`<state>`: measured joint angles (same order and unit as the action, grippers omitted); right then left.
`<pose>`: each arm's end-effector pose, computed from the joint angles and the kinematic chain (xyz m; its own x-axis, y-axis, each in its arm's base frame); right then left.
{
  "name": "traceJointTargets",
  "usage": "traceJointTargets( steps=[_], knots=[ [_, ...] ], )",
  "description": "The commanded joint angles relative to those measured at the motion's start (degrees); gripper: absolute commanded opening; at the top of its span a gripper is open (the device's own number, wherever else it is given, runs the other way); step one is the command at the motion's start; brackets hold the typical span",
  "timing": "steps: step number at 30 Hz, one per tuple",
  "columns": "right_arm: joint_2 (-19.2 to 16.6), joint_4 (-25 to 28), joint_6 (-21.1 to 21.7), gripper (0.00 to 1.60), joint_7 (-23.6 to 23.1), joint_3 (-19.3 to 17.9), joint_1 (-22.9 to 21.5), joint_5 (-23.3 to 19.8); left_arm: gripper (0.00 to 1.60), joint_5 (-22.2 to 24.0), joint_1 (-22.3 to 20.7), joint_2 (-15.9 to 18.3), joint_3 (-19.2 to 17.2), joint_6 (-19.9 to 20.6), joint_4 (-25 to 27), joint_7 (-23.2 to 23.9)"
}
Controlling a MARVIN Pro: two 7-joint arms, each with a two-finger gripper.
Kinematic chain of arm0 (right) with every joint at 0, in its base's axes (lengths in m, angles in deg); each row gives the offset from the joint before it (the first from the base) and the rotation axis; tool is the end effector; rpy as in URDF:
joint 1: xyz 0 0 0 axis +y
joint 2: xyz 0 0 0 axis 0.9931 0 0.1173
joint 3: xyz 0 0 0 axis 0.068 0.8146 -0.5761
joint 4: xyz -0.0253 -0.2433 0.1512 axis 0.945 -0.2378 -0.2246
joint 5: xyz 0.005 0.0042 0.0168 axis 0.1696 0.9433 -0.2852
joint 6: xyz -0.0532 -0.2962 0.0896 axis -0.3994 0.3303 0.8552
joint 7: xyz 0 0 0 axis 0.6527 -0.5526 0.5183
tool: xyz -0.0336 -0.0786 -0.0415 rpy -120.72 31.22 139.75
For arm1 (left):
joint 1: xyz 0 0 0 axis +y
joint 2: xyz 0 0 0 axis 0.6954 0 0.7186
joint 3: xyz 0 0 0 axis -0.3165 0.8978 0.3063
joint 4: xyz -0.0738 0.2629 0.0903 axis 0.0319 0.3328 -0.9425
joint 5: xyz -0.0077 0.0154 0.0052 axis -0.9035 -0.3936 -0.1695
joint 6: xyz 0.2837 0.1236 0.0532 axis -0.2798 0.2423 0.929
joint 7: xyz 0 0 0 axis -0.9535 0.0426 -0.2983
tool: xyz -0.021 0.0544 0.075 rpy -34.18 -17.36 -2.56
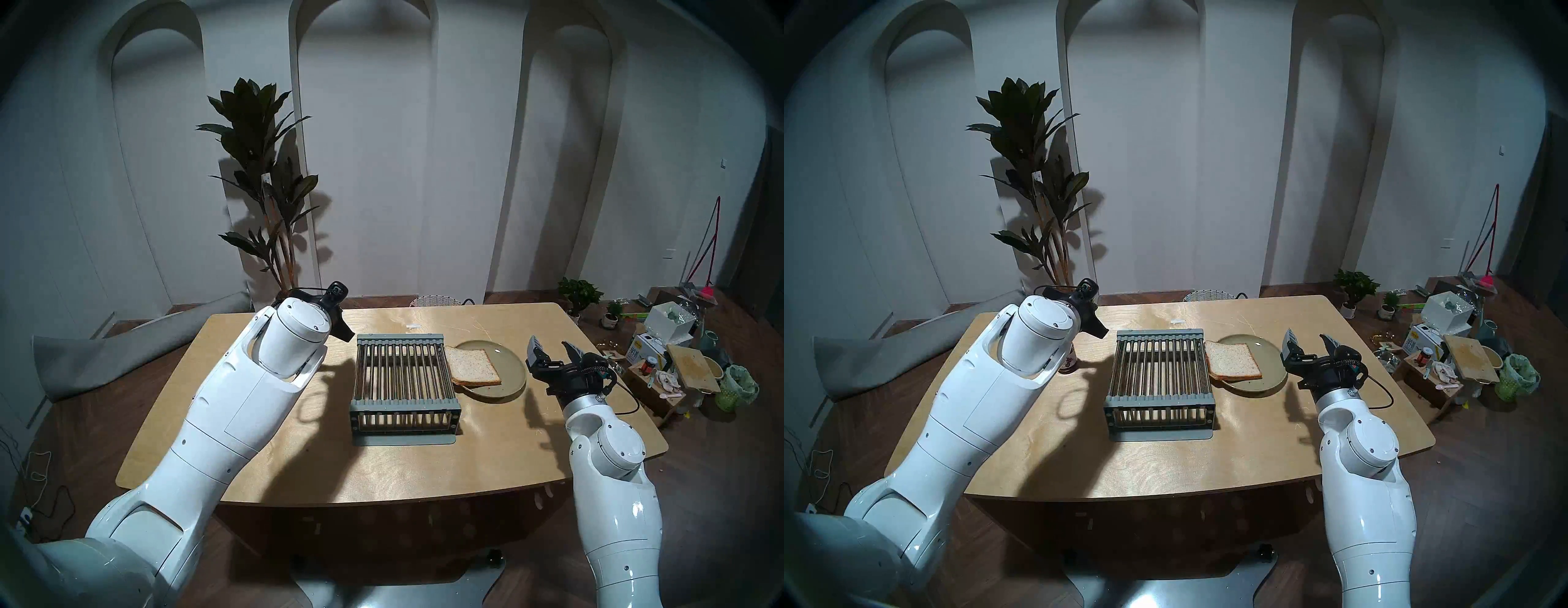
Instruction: Spread jam over the slice of bread with the knife
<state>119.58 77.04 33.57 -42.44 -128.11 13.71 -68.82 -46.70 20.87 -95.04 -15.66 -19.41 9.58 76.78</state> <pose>0.3831 -0.1092 -0.2923 -0.0672 -0.1957 0.9784 -0.0105 -0.9804 -0.1968 0.4960 -0.0342 -0.2009 0.2618 -0.6366 0.7254 -0.2932 -0.7685 -0.5687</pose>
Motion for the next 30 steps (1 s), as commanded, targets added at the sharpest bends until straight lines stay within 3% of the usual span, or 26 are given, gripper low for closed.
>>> traceJointTargets(
  steps=[1, 30],
  knots=[
    [0.17, 0.91, -0.29, 1.6, -0.38, -0.09, -0.16, -0.54, 0.0, -1.47, -2.01, 0.04, 0.3, 0.18, 2.09, -1.2],
    [0.74, -1.01, -0.69, 1.6, -1.9, -0.39, -1.19, -2.59, 0.0, -4.52, -3.78, 1.01, 3.89, 2.37, 4.72, -2.12]
  ],
)
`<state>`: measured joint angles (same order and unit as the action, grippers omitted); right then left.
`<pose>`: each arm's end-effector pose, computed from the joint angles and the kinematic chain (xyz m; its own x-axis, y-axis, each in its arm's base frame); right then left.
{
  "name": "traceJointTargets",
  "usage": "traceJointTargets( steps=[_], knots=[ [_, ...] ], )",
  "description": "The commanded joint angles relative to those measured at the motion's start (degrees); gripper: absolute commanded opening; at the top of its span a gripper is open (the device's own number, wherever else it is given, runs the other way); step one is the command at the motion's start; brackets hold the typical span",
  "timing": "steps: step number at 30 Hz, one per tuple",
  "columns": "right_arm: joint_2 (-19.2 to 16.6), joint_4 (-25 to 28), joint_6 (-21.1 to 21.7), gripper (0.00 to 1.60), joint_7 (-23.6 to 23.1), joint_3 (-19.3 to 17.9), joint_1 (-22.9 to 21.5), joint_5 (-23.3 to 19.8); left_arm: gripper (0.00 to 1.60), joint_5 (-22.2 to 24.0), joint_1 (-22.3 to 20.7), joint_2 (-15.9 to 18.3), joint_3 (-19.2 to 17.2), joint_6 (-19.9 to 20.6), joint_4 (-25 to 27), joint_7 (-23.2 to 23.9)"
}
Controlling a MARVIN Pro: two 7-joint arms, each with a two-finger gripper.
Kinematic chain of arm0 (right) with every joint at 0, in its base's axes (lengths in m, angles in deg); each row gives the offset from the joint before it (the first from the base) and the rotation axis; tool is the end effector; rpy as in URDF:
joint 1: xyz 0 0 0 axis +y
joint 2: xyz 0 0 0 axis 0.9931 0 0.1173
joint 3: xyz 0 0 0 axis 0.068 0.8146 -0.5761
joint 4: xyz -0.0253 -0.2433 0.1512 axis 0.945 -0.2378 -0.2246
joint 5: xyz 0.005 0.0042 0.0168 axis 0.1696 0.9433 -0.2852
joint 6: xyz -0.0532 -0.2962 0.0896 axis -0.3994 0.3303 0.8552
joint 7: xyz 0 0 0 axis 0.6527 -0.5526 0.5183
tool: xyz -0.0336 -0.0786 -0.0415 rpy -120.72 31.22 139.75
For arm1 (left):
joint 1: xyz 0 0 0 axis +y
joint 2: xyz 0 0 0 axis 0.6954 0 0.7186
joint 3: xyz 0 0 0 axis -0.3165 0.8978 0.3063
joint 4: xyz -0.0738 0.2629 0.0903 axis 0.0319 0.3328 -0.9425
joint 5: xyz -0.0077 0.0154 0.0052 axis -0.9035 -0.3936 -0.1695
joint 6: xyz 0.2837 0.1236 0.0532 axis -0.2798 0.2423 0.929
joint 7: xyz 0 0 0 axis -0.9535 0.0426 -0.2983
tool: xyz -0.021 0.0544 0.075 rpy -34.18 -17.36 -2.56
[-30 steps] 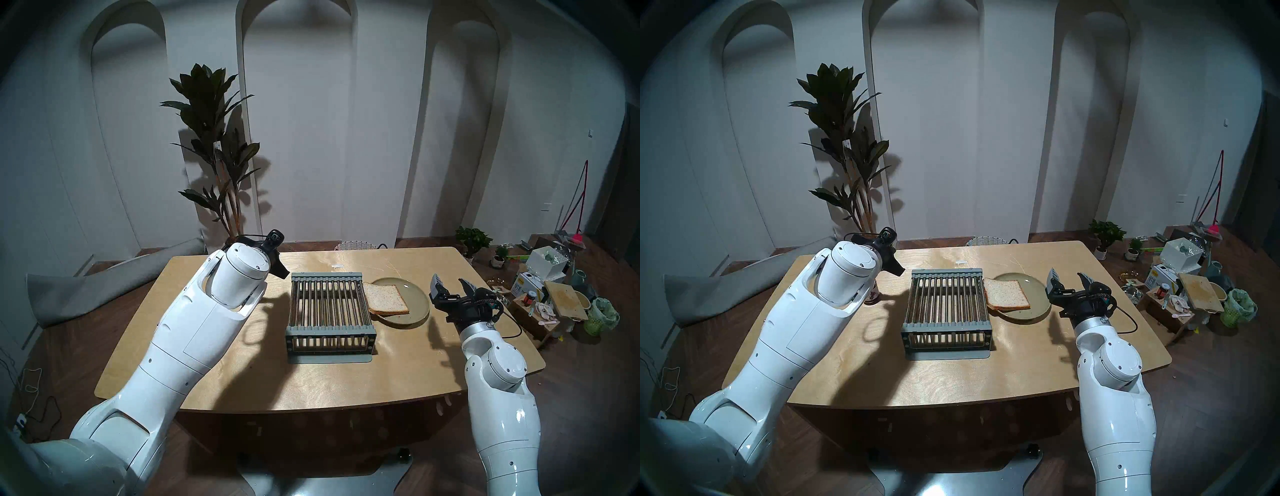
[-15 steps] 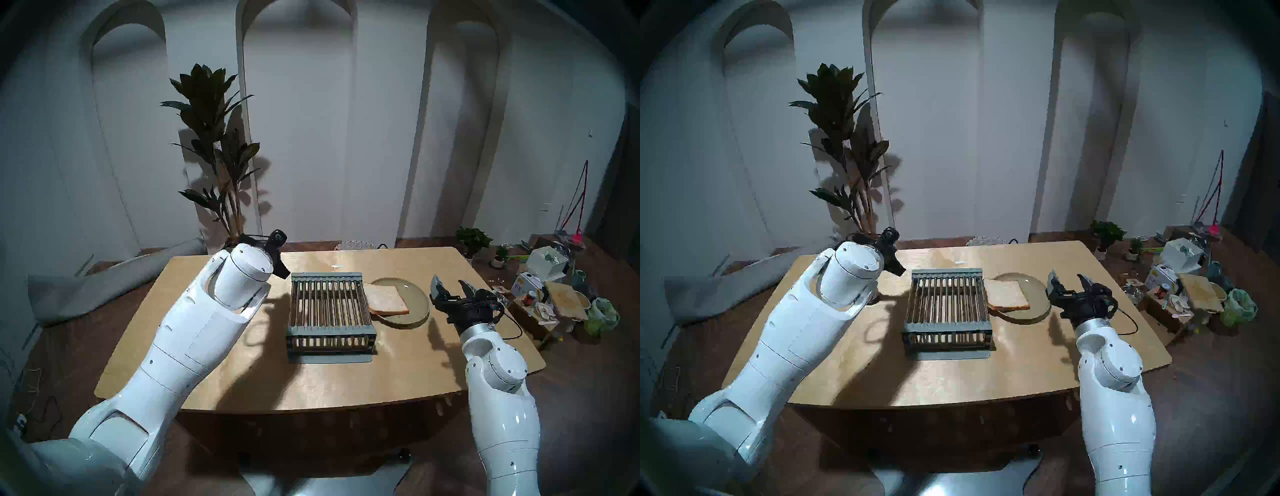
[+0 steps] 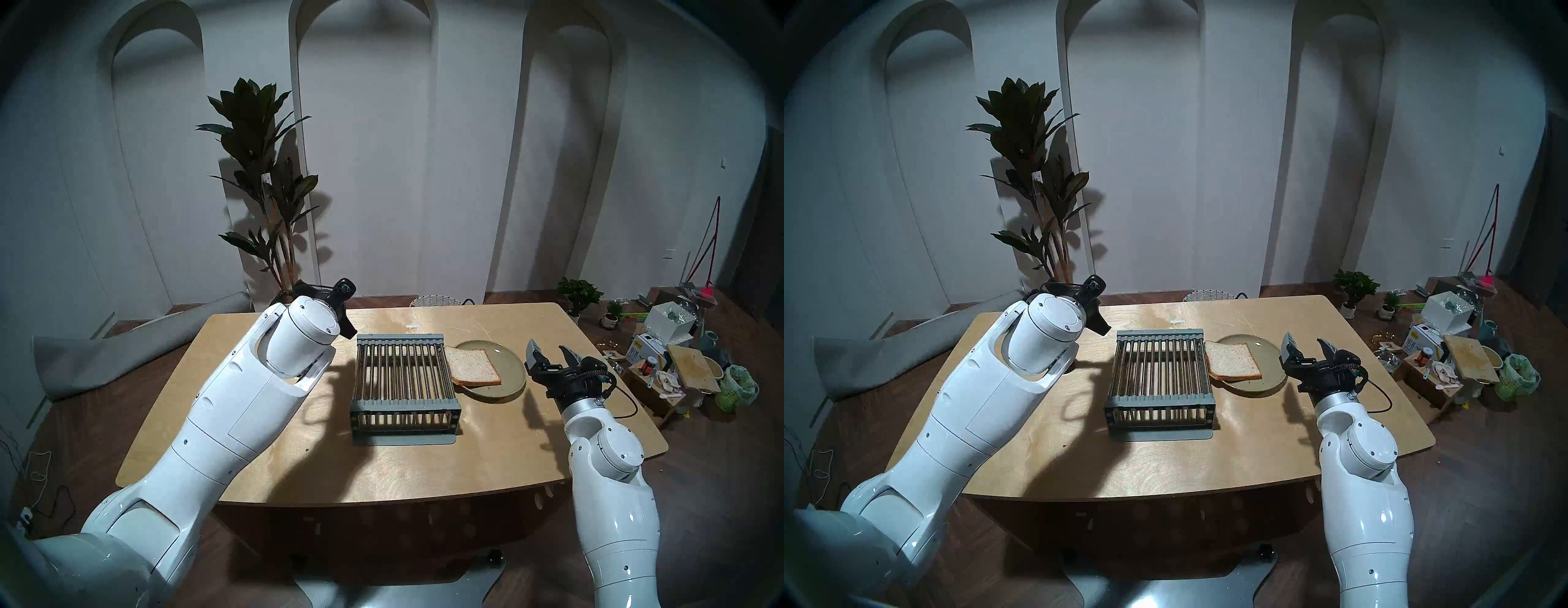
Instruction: Spread jam over the slice of bread with the knife
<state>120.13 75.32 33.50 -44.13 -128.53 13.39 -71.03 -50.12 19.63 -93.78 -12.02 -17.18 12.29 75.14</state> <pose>0.3834 -0.1088 -0.3014 -0.0577 -0.2463 0.9675 0.0042 -0.9691 -0.2465 0.4898 -0.0470 -0.1865 0.2209 -0.7052 0.6737 -0.2628 -0.7083 -0.6552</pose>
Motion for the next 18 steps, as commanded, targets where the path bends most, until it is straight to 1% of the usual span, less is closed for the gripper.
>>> traceJointTargets(
  steps=[1, 18],
  knots=[
    [0.22, 0.64, -0.62, 1.6, -0.27, 0.0, -0.9, -0.46, 0.0, -1.17, -2.61, -0.24, 0.4, 0.22, 2.08, -0.52],
    [0.11, -0.92, -0.88, 1.6, -1.67, -1.24, -1.57, -2.16, 0.0, -2.52, -3.9, -1.33, 2.84, 1.55, 2.26, -1.06]
  ],
)
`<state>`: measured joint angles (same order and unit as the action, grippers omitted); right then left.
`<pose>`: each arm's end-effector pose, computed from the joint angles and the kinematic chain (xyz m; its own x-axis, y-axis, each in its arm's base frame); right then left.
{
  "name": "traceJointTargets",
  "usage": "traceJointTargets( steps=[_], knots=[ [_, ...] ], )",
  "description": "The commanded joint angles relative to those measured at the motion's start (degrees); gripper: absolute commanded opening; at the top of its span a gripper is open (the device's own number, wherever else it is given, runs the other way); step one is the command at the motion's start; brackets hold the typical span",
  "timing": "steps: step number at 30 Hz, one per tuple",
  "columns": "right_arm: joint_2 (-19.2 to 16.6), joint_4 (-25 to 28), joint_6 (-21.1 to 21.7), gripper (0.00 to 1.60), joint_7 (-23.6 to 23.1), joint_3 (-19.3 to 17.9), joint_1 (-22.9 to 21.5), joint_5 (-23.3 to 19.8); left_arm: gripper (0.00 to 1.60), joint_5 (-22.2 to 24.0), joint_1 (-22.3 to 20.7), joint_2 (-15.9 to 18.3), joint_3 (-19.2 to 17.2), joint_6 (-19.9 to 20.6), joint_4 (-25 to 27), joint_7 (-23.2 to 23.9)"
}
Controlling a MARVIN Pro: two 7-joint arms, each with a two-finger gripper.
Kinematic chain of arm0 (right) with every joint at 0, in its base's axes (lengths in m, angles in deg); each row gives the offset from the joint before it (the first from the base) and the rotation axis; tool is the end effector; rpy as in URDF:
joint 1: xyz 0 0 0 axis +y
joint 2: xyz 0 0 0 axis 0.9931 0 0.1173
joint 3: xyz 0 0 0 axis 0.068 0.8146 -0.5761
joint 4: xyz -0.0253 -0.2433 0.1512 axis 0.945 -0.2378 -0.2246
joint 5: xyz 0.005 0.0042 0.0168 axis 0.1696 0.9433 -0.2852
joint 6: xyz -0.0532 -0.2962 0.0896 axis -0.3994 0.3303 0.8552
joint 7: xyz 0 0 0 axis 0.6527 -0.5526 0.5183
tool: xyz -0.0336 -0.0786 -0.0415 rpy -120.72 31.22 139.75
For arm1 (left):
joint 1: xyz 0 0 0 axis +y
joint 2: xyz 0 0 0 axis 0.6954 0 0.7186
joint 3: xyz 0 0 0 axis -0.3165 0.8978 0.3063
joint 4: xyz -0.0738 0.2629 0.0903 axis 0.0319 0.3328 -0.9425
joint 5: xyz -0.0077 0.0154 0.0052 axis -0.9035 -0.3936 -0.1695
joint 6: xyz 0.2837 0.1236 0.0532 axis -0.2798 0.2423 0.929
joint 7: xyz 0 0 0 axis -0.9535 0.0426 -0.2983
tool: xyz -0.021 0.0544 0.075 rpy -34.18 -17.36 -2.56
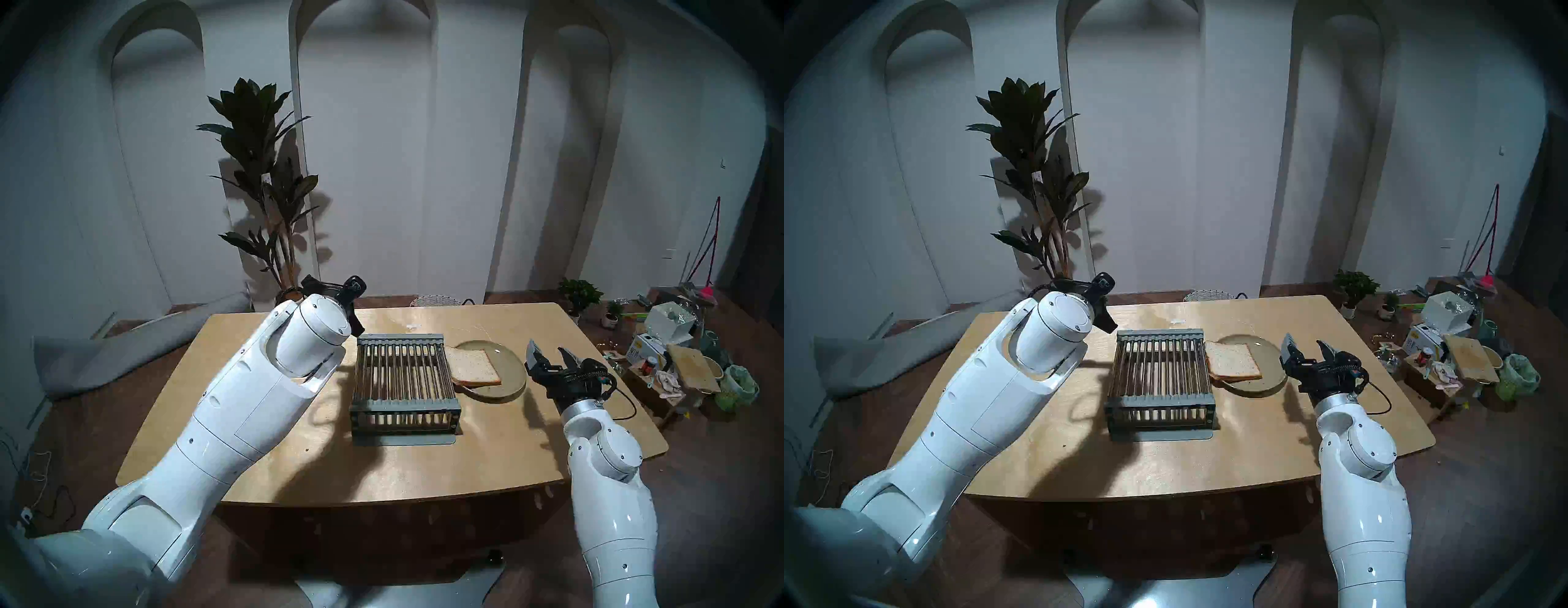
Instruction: Spread jam over the slice of bread with the knife
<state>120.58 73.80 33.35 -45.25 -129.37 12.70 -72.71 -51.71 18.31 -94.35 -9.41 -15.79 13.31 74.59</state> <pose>0.3850 -0.1123 -0.3063 -0.0604 -0.2841 0.9569 0.0041 -0.9587 -0.2844 0.4866 -0.0650 -0.1781 0.1909 -0.7314 0.6547 -0.2601 -0.6809 -0.6847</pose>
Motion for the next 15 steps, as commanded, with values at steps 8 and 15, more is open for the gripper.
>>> traceJointTargets(
  steps=[8, 15],
  knots=[
    [-0.55, -0.16, -0.62, 1.6, -1.31, -1.15, -1.15, -1.16, 0.0, -2.52, -3.58, -1.06, 2.13, 1.1, 0.95, -1.07],
    [-0.73, -0.94, -0.59, 1.6, -2.07, -1.4, -1.45, -1.84, 0.0, -3.99, -4.28, -0.96, 3.79, 2.41, 1.62, -1.74]
  ],
)
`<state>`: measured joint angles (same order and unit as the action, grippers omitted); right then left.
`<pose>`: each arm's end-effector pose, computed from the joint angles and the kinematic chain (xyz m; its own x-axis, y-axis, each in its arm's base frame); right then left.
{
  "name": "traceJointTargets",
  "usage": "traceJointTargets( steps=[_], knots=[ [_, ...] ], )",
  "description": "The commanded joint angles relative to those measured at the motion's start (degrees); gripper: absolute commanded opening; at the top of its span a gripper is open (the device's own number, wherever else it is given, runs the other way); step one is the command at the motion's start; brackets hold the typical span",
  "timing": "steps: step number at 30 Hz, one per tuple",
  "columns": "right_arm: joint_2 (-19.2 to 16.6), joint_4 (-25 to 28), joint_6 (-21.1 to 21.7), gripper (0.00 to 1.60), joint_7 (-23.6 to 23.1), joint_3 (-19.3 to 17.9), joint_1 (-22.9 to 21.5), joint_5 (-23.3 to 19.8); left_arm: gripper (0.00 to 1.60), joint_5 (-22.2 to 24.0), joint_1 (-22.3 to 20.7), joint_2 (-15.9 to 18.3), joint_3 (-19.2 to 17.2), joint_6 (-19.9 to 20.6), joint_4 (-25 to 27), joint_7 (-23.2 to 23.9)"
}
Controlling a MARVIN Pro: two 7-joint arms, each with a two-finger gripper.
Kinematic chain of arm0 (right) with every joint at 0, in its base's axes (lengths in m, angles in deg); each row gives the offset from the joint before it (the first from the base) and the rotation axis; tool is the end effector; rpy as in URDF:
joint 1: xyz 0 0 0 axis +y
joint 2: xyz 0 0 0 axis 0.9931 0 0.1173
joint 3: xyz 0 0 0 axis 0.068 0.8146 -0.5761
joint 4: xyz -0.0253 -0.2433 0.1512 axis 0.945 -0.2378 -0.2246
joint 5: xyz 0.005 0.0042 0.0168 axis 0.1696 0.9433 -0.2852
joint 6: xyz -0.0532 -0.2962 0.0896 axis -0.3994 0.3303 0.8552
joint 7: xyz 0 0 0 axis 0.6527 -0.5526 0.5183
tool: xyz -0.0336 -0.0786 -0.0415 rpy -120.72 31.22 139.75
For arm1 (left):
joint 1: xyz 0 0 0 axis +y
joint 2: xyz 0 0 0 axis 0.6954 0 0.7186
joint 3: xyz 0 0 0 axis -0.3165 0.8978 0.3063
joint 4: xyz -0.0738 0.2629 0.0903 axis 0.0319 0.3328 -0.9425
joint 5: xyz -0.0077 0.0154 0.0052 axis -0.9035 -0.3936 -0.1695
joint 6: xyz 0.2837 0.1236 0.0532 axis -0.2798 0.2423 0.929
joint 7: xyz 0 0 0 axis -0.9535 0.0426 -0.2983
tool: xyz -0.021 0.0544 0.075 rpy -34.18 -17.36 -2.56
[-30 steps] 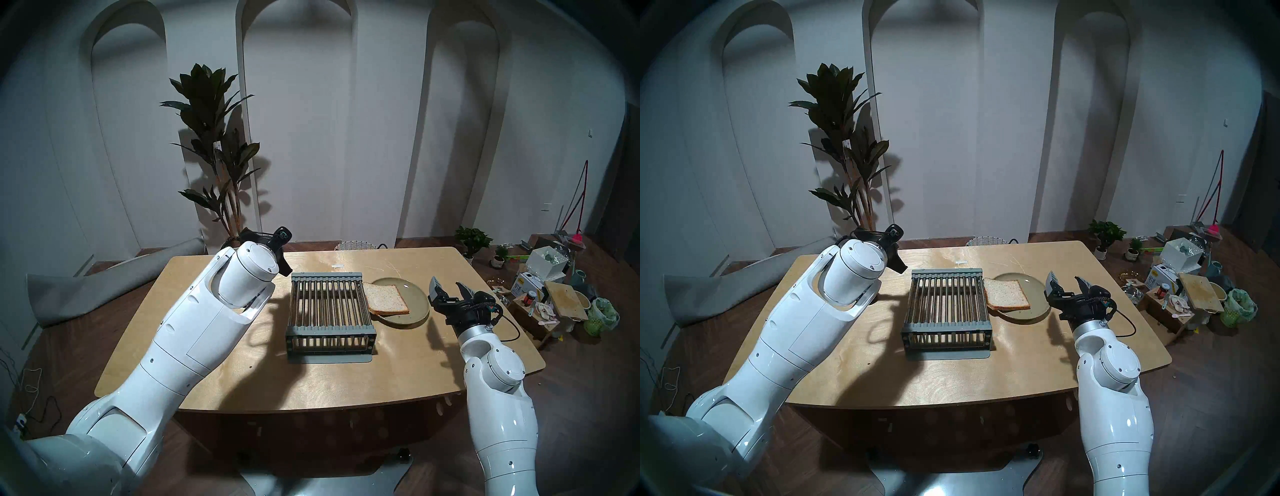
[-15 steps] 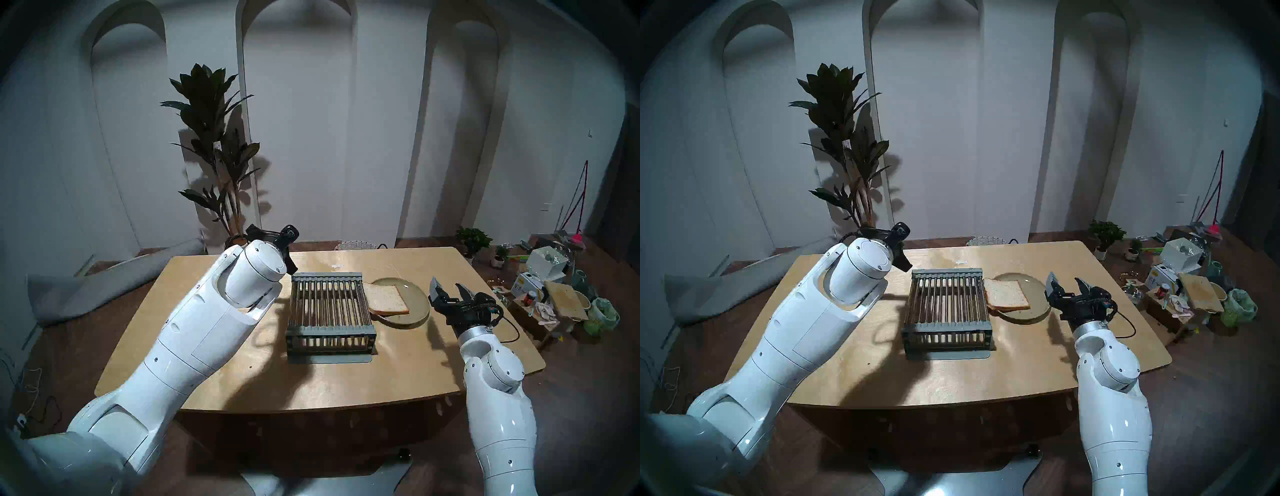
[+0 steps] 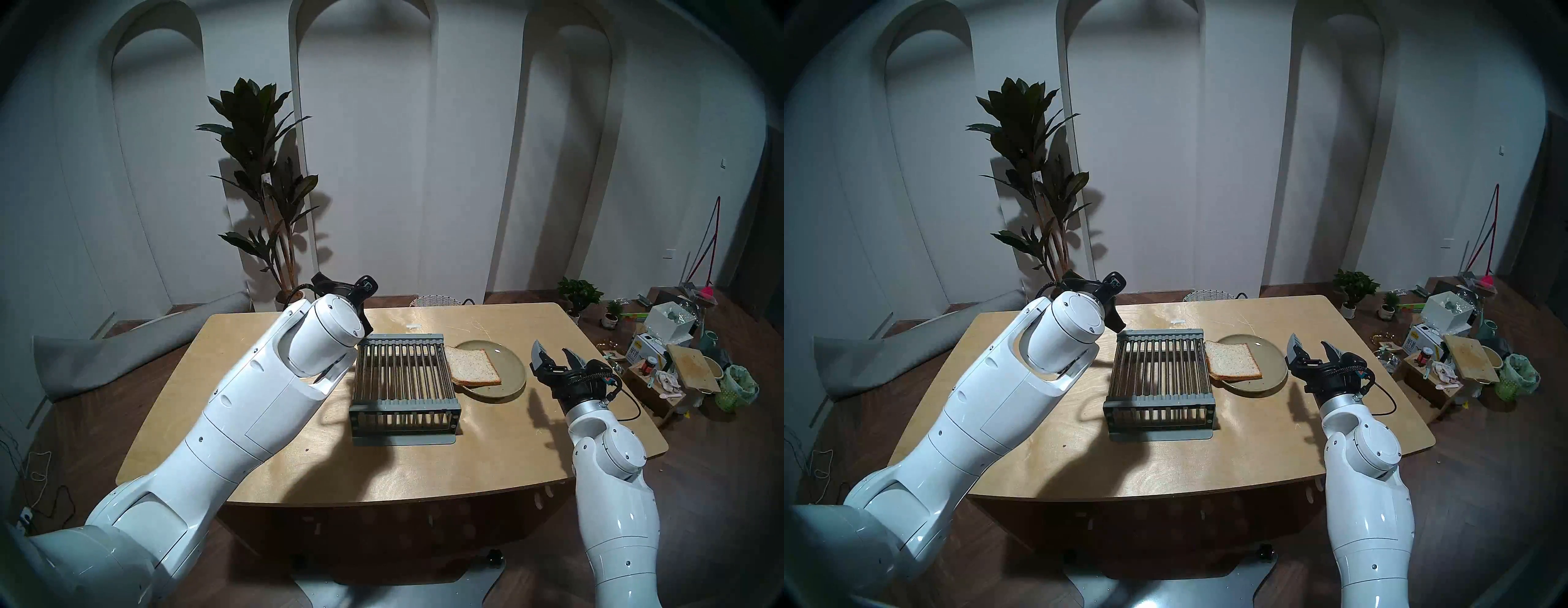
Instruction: Spread jam over the slice of bread with the knife
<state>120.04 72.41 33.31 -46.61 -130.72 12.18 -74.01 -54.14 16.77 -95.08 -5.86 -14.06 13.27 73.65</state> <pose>0.3850 -0.1236 -0.3091 -0.0629 -0.2981 0.9525 0.0013 -0.9544 -0.2986 0.4839 -0.0842 -0.1762 0.1706 -0.7698 0.6150 -0.2535 -0.6374 -0.7276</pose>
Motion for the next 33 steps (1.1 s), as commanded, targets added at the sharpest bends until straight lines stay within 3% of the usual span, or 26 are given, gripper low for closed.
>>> traceJointTargets(
  steps=[1, 17, 30, 33],
  knots=[
    [-0.22, 0.36, -0.56, 1.6, -0.8, -0.08, -0.97, -0.6, 0.0, -1.63, -2.77, -0.23, 0.33, 0.85, 1.83, -0.82],
    [-0.63, 0.02, -0.42, 1.6, -2.04, -0.36, -0.99, -1.4, 0.0, -3.94, -3.12, 0.5, 2.29, 2.96, 6.56, -2.34],
    [-1.41, 0.17, -0.67, 1.6, -2.49, -0.65, -1.87, -1.4, 0.0, -2.63, -2.45, -1.67, 1.71, 1.82, 18.7, -2.67],
    [-1.56, 0.11, -0.77, 1.6, -2.59, -0.7, -2.07, -1.38, 0.0, -2.54, -2.51, -2.19, 1.78, 1.56, 19.52, -2.76]
  ],
)
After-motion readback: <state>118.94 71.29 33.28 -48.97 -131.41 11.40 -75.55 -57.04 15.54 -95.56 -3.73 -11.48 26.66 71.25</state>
